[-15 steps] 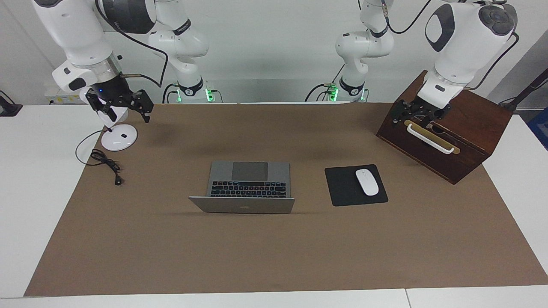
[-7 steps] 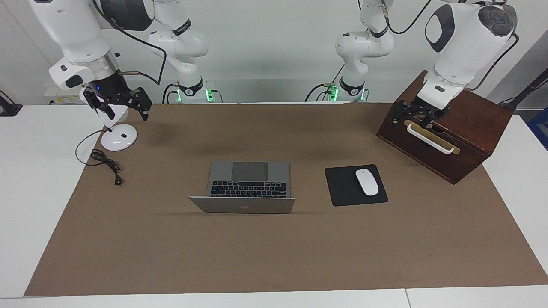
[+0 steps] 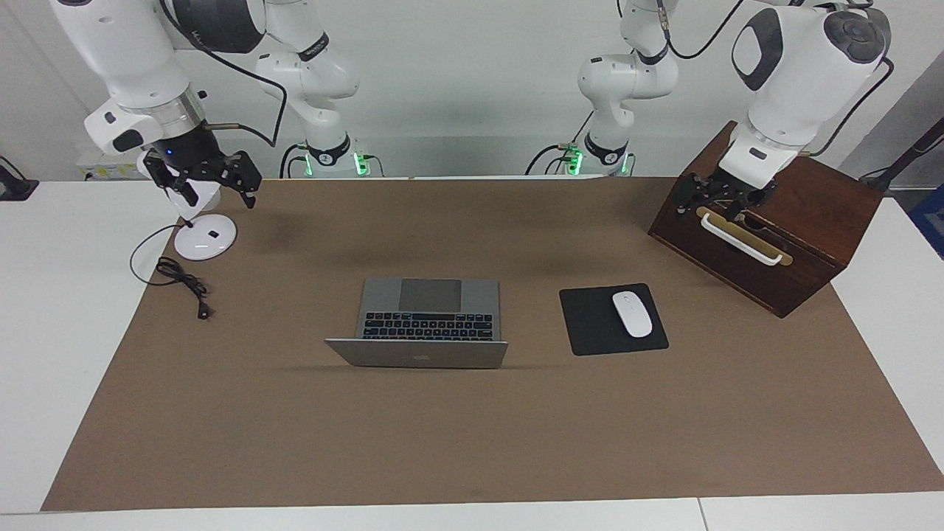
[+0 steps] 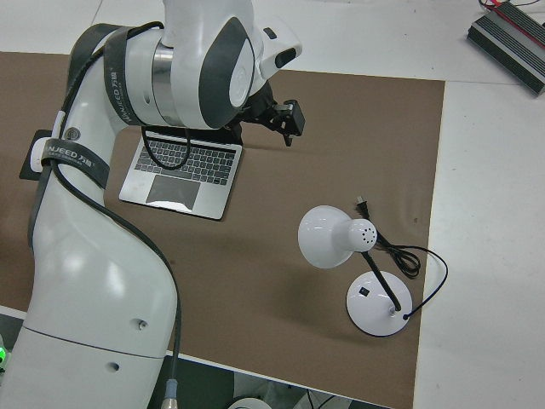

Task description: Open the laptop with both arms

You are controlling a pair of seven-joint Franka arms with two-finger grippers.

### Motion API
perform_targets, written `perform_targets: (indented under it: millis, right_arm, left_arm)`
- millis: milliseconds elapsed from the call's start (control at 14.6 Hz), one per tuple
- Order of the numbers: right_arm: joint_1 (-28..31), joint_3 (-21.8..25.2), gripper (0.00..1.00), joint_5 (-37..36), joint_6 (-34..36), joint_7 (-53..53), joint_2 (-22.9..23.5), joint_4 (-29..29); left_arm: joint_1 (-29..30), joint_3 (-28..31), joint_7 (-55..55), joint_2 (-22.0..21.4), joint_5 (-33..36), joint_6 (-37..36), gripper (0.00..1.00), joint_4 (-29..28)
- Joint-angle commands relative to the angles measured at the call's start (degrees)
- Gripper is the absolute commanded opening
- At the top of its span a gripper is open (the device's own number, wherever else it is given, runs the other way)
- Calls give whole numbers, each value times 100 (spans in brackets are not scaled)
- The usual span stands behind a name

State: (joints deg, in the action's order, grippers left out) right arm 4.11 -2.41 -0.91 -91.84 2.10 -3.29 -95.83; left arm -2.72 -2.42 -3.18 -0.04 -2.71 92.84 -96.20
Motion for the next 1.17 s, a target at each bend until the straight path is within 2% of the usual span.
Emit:
perform_targets:
  millis: [0,1098]
  right_arm:
    - [151,-119,100,74,122,54,74,152]
    - [151,-128,100,30,78,-140,74,152]
  left_arm:
    - [-71,83,80,100,174,15,100,154]
    - [-71,92,195,109,175,24,100,154]
